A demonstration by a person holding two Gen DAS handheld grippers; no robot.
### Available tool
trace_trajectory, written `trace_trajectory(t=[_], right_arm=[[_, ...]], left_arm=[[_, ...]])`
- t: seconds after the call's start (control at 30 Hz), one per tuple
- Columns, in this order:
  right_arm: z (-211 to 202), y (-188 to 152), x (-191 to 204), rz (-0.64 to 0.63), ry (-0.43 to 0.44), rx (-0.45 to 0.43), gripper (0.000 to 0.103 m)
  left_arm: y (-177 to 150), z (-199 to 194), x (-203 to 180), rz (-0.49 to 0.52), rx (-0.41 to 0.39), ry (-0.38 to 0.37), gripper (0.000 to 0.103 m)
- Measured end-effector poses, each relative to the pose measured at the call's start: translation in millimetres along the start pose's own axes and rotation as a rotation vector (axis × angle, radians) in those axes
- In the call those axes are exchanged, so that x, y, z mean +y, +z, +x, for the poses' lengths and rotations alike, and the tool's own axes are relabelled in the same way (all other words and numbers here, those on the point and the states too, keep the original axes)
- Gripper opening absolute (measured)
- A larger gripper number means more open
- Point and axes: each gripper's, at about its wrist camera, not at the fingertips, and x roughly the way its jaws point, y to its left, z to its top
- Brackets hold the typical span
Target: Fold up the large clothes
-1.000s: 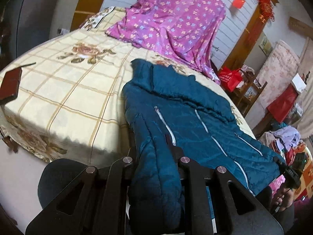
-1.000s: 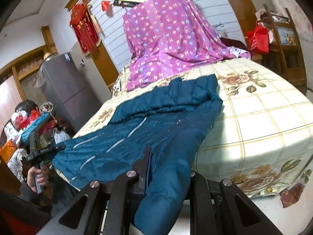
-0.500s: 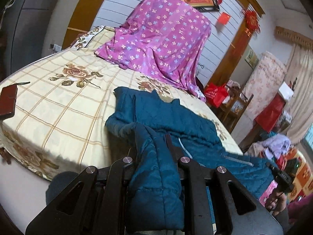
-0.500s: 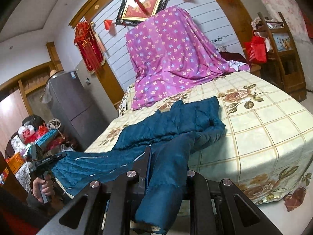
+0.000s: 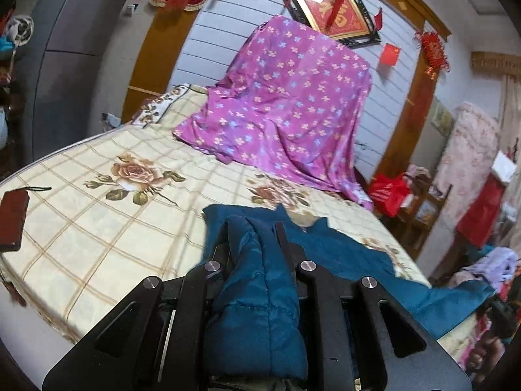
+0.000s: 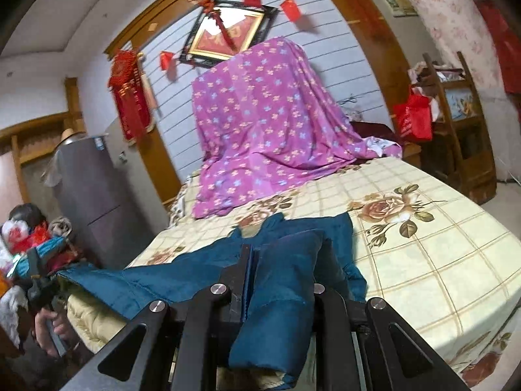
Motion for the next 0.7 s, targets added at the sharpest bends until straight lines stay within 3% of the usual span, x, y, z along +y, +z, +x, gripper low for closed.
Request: trace_trajectory(t=[0.27, 0.47, 0.7], right_arm=[[81.2, 23.0, -17.7, 0.038, -0.062, 0.013, 0.016], [144.2, 60.3, -33.4, 0.079, -0.111, -0.016, 0.015], [216.5, 101.5, -53.7, 0.159, -0.102, -0.079, 0.016]], left_arm=[[17.7, 94.7, 12.4, -0.056, 0.055, 0.067, 0.014], [56.8, 162.5, 2.7, -0.037, 0.041, 0.103, 0.014], [97.7, 234.7, -5.3, -0.021, 0.031, 0.15, 0.014]])
